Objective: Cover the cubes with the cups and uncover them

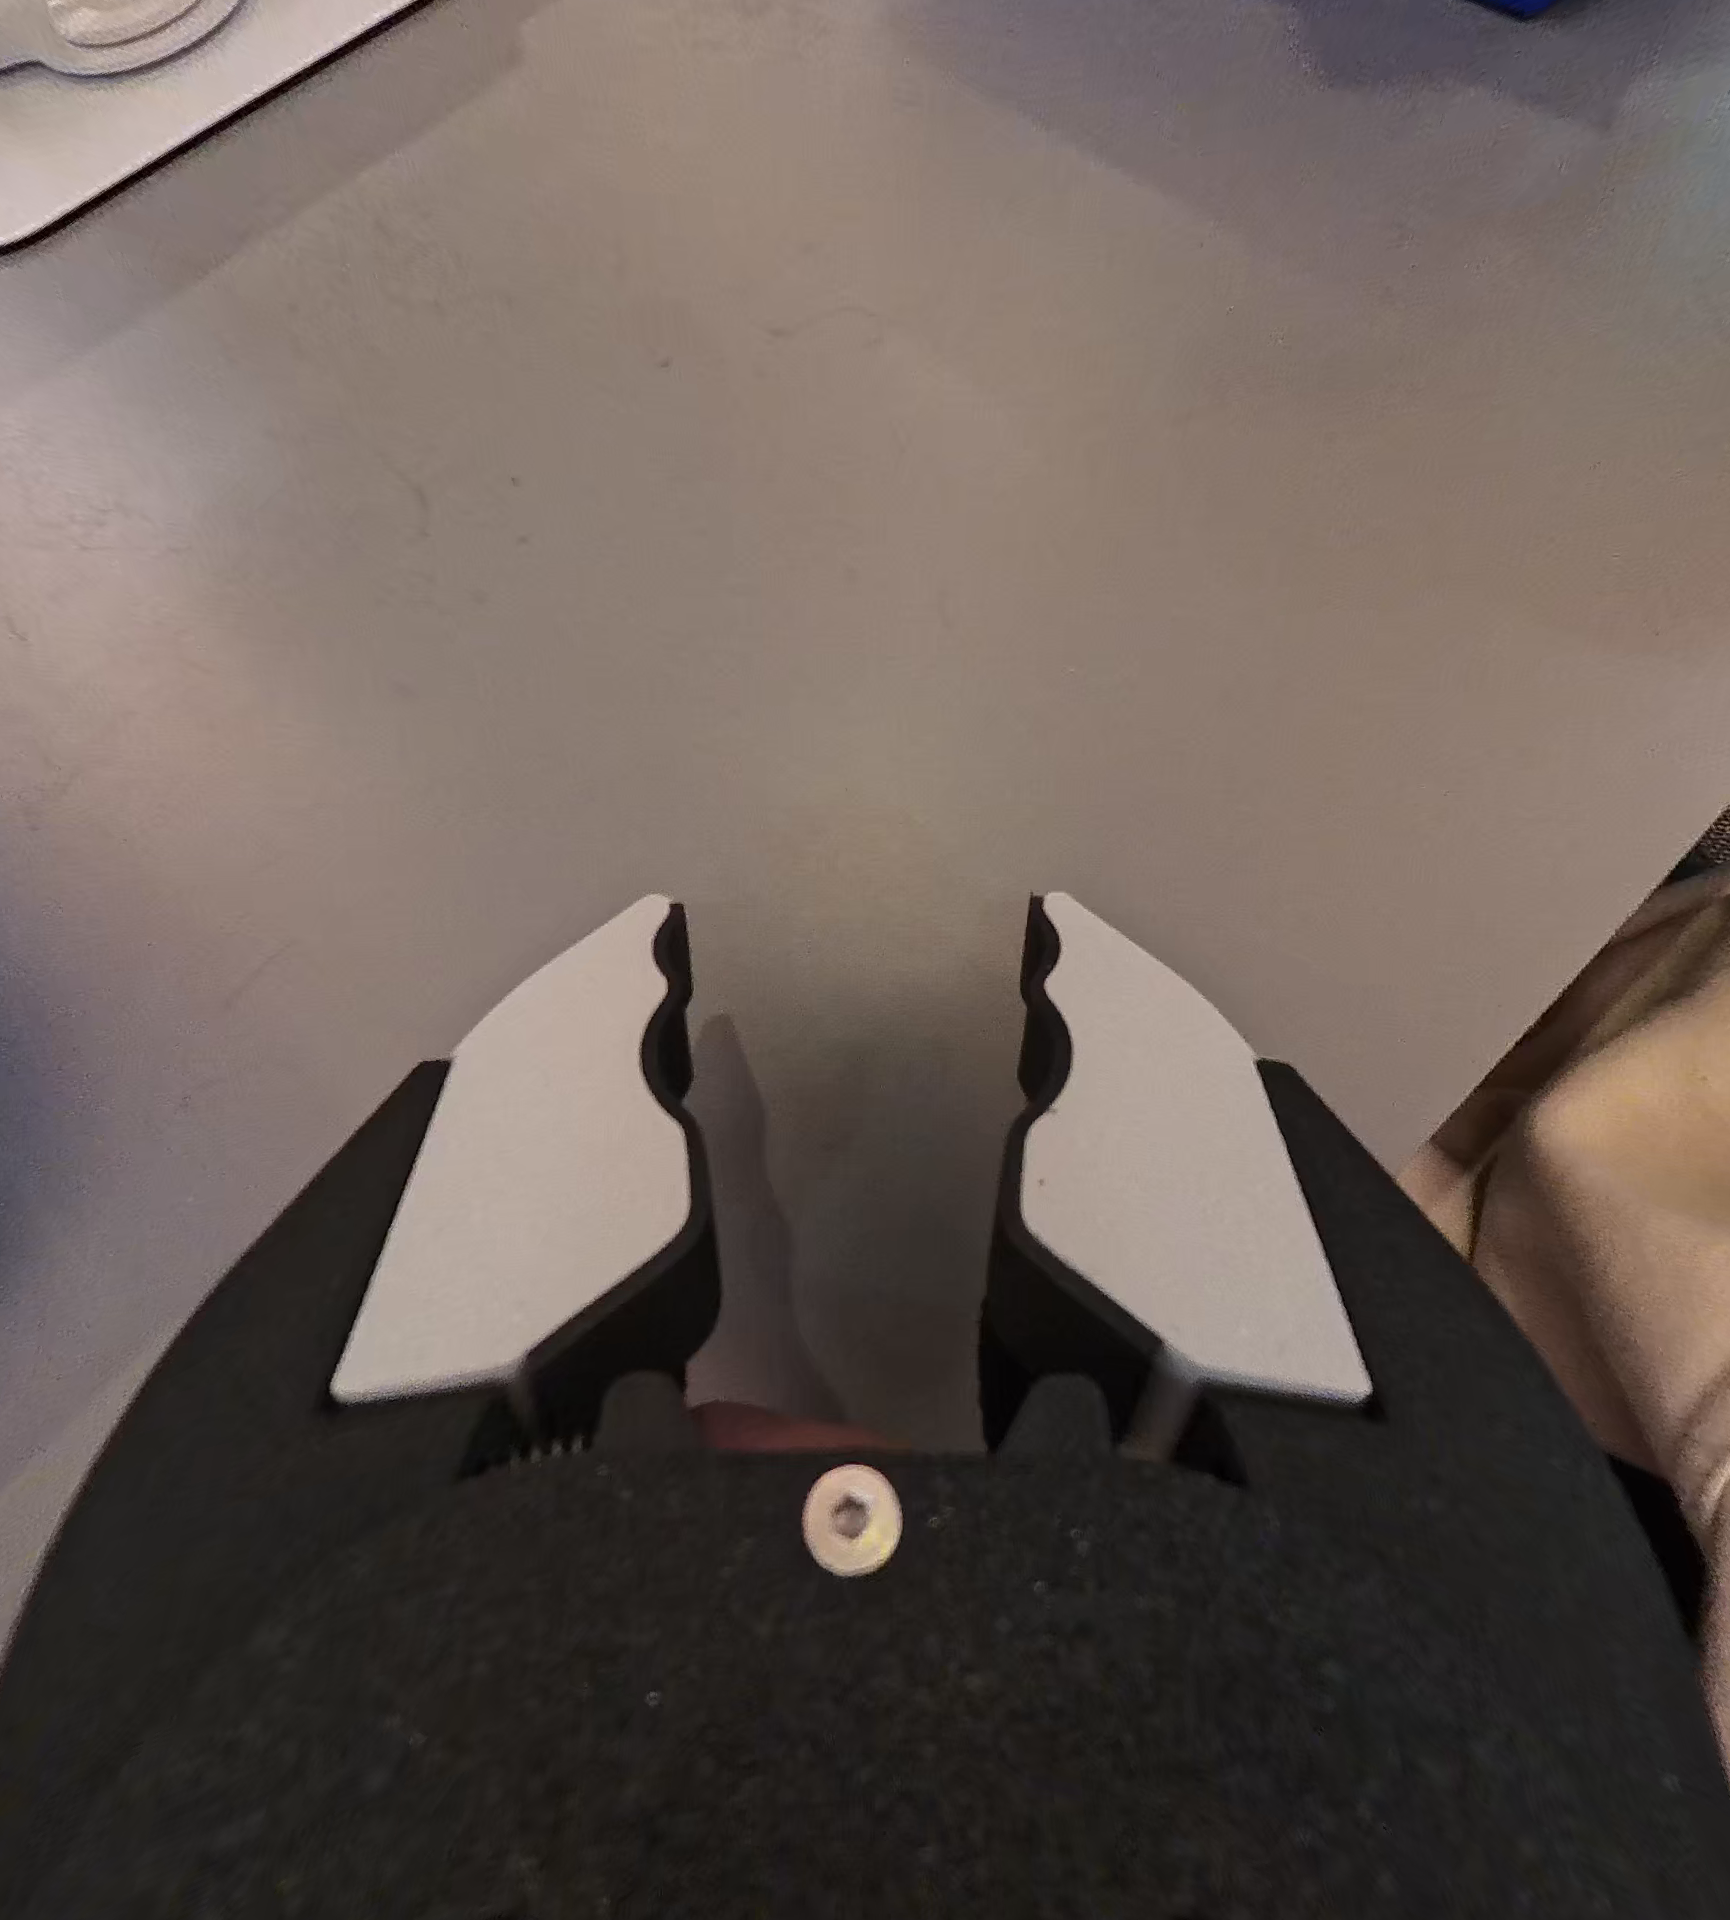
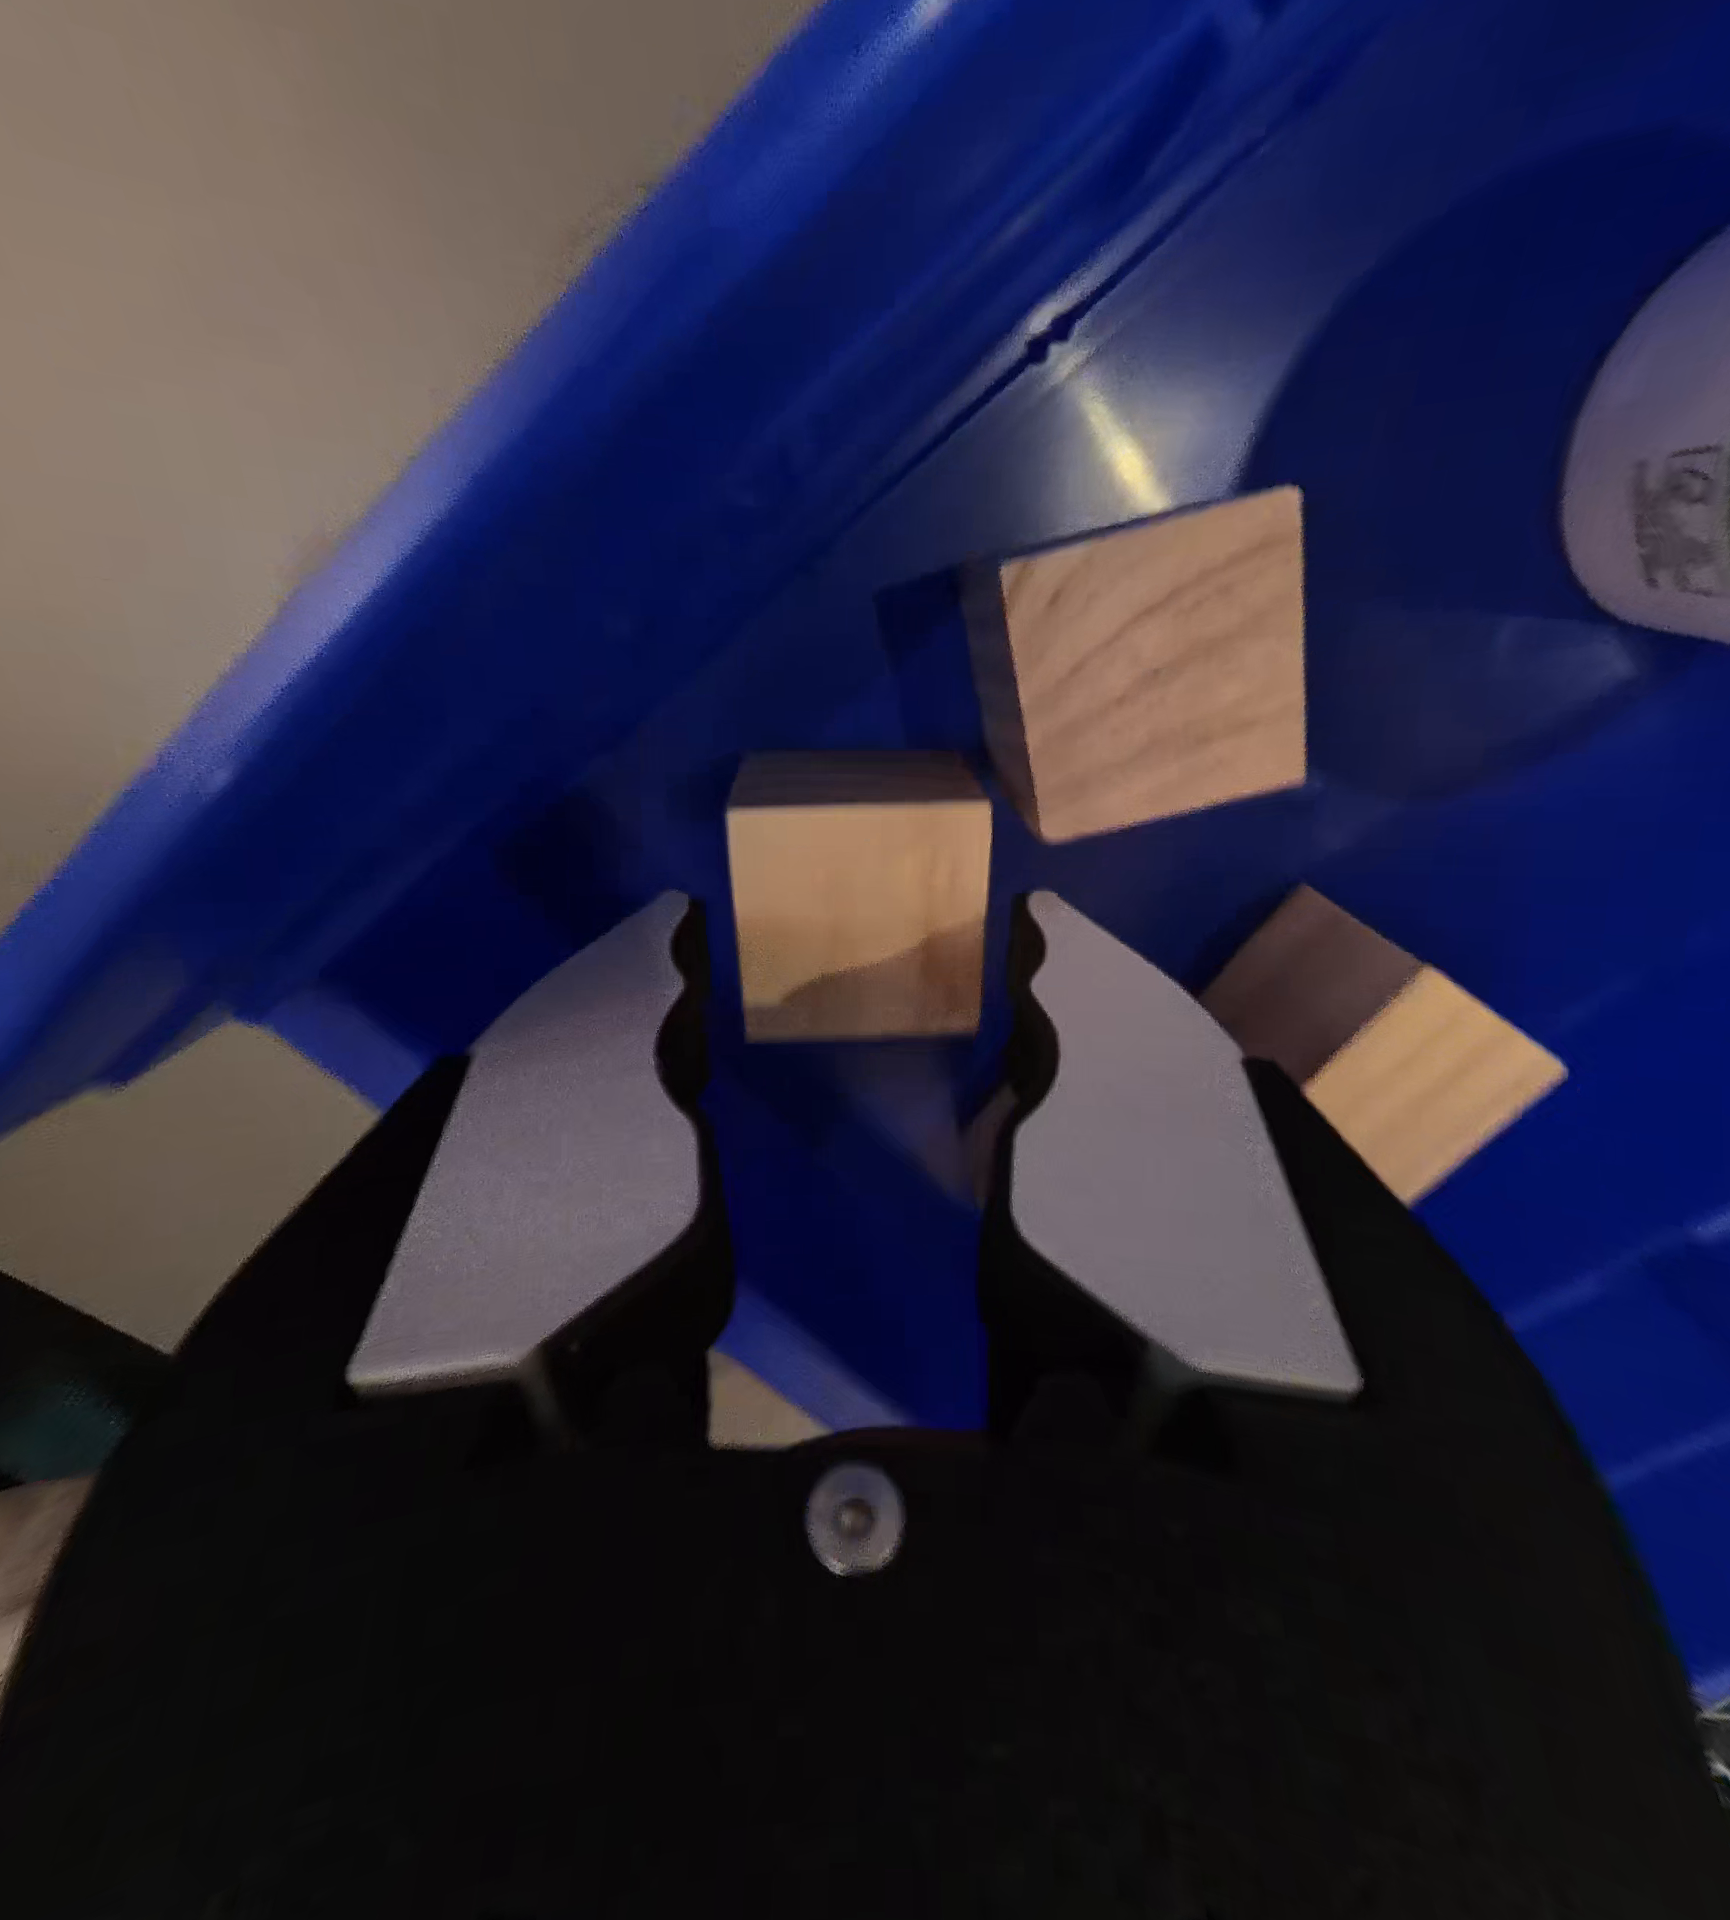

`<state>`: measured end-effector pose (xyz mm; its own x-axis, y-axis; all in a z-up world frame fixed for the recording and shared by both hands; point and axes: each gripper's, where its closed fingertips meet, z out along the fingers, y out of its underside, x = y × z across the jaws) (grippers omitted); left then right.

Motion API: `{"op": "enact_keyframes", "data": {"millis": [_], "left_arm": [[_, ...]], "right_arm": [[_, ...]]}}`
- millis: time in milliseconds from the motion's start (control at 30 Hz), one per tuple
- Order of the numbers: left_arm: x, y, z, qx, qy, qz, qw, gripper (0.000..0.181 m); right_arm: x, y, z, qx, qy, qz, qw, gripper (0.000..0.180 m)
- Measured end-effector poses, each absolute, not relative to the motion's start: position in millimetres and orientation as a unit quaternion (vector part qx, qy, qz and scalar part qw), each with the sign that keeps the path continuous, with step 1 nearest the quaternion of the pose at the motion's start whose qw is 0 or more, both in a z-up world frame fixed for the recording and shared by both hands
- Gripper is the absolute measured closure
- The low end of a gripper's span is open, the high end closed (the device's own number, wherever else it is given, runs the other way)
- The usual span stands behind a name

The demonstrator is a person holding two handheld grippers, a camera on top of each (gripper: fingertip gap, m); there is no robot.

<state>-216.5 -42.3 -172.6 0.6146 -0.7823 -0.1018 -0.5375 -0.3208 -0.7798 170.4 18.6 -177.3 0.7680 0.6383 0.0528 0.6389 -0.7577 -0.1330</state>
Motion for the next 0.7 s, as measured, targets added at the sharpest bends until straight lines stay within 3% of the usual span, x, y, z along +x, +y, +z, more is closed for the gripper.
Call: {"op": "enact_keyframes", "data": {"millis": [33, 100, 167, 233, 333, 400, 533, 600, 700], "left_arm": [[-217.2, -41.2, -171.9, -0.799, 0.410, -0.147, 0.414, 0.119], [-220.9, -36.1, -167.7, -0.804, 0.389, -0.144, 0.426, 0.117], [-229.5, -27.5, -161.6, -0.822, 0.338, -0.150, 0.434, 0.109], [-237.2, -20.1, -151.7, -0.828, 0.294, -0.172, 0.446, 0.106], [-249.9, -11.5, -137.0, -0.825, 0.251, -0.175, 0.475, 0.104], [-255.8, -9.9, -131.4, -0.820, 0.237, -0.166, 0.494, 0.103], [-267.1, -10.5, -128.0, -0.797, 0.219, -0.131, 0.547, 0.110], [-272.5, -9.6, -129.4, -0.791, 0.215, -0.112, 0.561, 0.113], [-276.9, -4.9, -130.9, -0.798, 0.212, -0.097, 0.556, 0.112]], "right_arm": [[171.9, 16.1, -166.4, -0.937, -0.337, -0.012, 0.092, 0.123], [167.4, 14.6, -132.6, -0.925, -0.330, -0.032, 0.185, 0.121], [142.3, 12.9, -87.5, -0.883, -0.322, -0.017, 0.341, 0.118], [104.4, 5.5, -39.7, -0.808, -0.256, 0.043, 0.529, 0.121], [36.3, -36.1, -22.4, -0.700, -0.173, 0.180, 0.668, 0.128], [-2.7, -61.4, -45.4, -0.683, -0.186, 0.215, 0.673, 0.119], [-36.7, -75.6, -90.3, -0.710, -0.217, 0.205, 0.638, 0.134], [-47.8, -79.1, -100.6, -0.730, -0.227, 0.238, 0.600, 0.120], [-44.7, -82.8, -98.2, -0.716, -0.207, 0.256, 0.615, 0.122]]}}
